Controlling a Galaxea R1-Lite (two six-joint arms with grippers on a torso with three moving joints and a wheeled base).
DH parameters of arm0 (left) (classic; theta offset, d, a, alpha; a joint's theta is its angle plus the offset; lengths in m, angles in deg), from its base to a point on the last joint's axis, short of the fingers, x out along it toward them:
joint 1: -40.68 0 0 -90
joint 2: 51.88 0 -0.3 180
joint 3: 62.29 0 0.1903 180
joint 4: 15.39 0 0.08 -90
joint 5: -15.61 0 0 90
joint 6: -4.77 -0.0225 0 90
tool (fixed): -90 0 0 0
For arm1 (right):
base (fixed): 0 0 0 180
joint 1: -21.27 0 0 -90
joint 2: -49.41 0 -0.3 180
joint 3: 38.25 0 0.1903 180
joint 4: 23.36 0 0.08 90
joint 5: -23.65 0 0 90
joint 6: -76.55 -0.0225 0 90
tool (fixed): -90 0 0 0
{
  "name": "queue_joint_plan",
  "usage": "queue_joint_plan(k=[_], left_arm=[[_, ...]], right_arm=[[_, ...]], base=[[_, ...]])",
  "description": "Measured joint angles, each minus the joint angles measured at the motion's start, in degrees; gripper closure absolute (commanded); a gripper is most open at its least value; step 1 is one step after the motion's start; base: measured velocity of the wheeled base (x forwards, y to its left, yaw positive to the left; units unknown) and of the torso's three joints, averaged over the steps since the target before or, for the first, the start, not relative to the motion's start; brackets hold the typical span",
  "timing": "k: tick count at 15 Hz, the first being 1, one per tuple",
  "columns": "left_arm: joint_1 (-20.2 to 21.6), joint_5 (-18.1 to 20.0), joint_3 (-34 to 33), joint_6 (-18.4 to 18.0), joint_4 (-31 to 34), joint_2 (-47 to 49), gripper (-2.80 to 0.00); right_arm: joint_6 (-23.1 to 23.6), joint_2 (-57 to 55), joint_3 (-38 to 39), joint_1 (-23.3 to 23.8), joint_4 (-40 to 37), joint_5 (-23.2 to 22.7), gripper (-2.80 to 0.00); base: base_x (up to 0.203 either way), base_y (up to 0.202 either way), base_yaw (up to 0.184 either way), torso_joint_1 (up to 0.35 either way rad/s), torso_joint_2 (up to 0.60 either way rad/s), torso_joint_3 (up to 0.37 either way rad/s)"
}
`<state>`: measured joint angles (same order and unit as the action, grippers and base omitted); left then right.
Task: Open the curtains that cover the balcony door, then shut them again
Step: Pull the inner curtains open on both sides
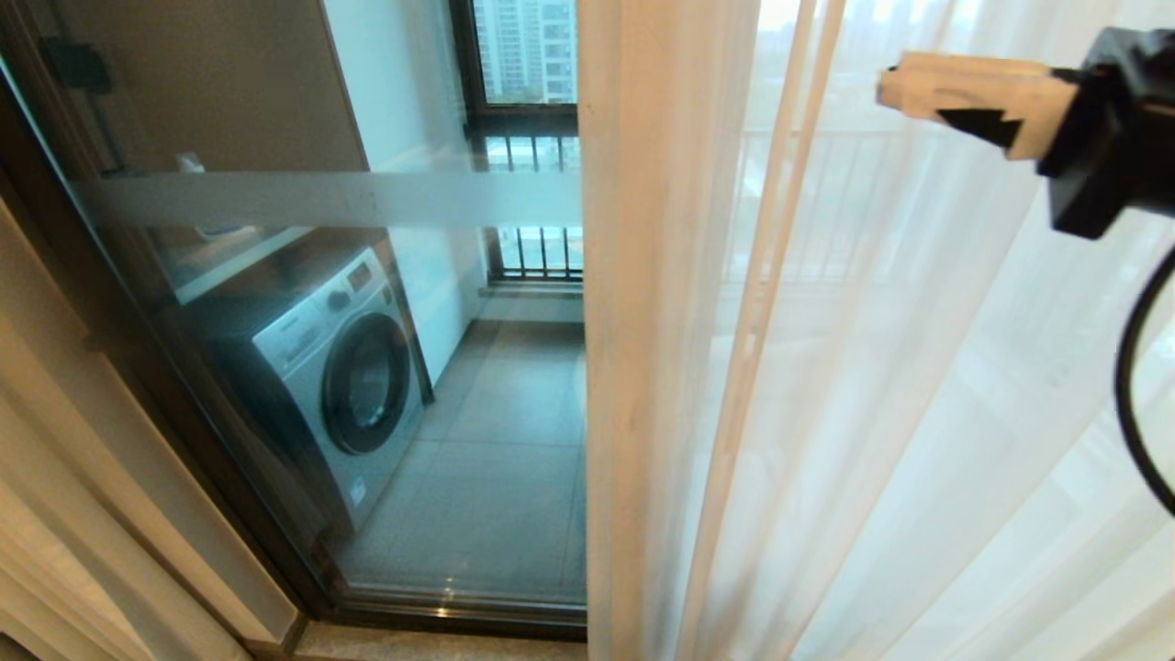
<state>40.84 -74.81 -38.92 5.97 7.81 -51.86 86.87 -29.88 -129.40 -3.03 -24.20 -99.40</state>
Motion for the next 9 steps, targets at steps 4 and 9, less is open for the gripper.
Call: queue_joint_plan(k=[4, 9], left_arm=[[0.0, 0.0, 0.0, 0.0, 0.0, 0.0, 0.0], [0.0, 0.0, 0.0, 0.0, 0.0, 0.0, 0.0]], right_arm=[[0.1, -10.7, -6.7, -7.5, 0.8, 2.7, -2.8], [-0.2, -15.7, -8.3, -9.1, -0.5, 2.8, -2.8]], base=[[0.0, 0.0, 0.0, 0.0, 0.0, 0.0], [0.0, 0.0, 0.0, 0.0, 0.0, 0.0]])
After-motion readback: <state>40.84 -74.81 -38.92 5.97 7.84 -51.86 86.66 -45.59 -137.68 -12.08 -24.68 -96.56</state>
